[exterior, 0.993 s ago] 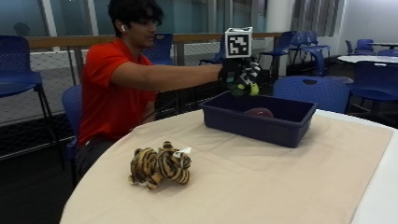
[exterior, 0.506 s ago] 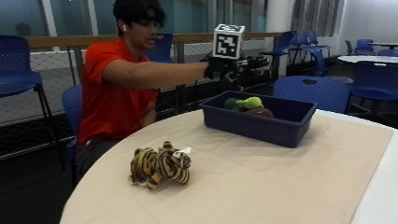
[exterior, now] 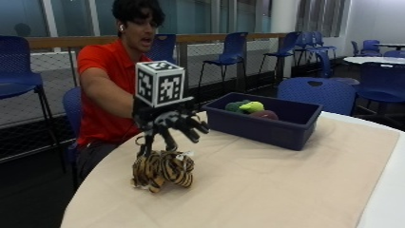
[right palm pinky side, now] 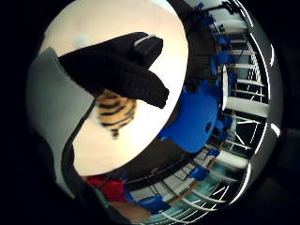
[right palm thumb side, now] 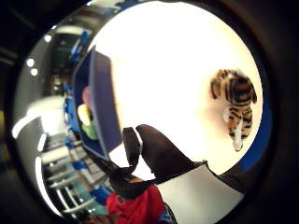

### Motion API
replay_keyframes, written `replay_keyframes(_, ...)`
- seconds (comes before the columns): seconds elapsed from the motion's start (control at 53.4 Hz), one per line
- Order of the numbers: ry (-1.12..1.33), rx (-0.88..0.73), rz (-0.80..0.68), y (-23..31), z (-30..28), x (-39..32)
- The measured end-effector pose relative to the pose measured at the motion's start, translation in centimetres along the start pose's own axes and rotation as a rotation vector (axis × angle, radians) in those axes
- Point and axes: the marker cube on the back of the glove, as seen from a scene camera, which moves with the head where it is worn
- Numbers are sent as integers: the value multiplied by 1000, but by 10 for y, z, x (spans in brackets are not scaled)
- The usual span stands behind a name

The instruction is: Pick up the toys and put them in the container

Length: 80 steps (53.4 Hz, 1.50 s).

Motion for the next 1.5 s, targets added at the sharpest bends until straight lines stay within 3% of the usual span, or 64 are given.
replay_keyframes(0.244, -10, -82, 52, -3, 59, 49)
replay_keyframes(0.412, -29, -162, -14, -12, 84, 50)
replay_keyframes(0.918, 130, 38, 16, -9, 86, 31)
replay_keyframes(1.161, 107, 60, 25, -7, 54, 3)
replay_keyframes(1.499, 145, 183, -108, -8, -45, -100)
